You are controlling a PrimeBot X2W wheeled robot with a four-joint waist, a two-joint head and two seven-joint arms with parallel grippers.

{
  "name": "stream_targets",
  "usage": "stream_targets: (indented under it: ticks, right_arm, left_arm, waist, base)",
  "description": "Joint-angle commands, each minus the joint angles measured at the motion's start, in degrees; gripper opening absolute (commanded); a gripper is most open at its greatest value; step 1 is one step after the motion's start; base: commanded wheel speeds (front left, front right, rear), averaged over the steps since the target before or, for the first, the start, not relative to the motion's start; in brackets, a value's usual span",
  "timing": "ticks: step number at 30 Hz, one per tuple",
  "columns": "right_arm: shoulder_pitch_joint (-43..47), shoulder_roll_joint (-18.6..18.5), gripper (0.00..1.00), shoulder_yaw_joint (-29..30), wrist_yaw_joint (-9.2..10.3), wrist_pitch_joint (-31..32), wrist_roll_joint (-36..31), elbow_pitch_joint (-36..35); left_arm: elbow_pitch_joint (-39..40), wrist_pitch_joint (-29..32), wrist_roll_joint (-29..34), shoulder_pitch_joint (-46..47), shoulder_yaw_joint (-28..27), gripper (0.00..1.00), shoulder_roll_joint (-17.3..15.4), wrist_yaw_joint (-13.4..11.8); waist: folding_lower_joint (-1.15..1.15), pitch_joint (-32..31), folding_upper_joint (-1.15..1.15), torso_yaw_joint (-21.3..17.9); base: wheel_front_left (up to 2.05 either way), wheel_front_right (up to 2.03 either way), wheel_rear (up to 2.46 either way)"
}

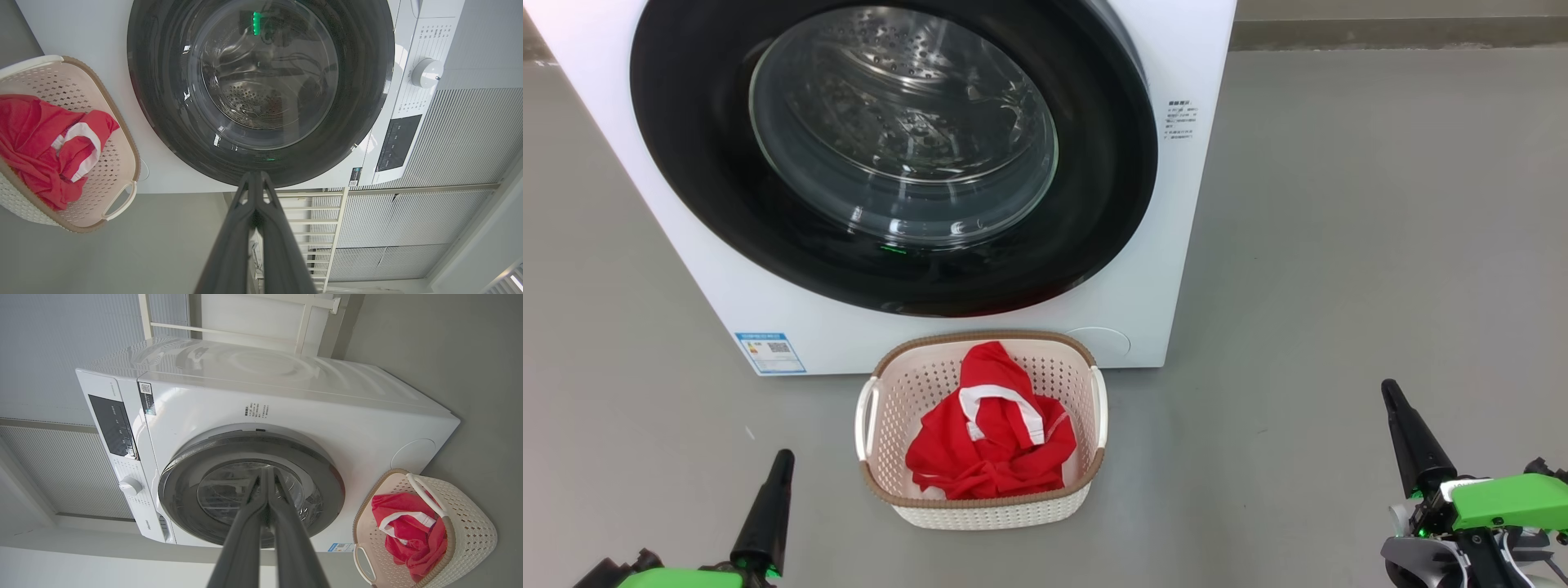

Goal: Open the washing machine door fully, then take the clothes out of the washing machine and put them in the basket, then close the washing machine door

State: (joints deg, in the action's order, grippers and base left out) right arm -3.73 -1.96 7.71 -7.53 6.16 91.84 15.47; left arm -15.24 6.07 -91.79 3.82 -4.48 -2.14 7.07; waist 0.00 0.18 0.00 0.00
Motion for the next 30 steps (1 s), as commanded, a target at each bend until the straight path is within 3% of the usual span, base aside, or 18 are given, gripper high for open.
stream_targets:
  ticks: [1,30]
  right_arm:
    - [-2.46,-0.92,0.00,-1.13,0.04,0.38,0.27,-1.45]
    - [-2.46,-0.92,0.00,-1.12,0.04,0.38,0.27,-1.45]
  left_arm:
    - [1.19,0.41,-0.39,2.37,-2.04,0.00,-0.74,0.42]
    - [1.19,0.41,-0.39,2.37,-2.04,0.00,-0.74,0.42]
  waist:
    - [0.00,0.00,0.00,0.00]
    - [0.00,0.00,0.00,0.00]
  base:
    - [0.00,0.00,0.00]
    - [0.00,0.00,0.00]
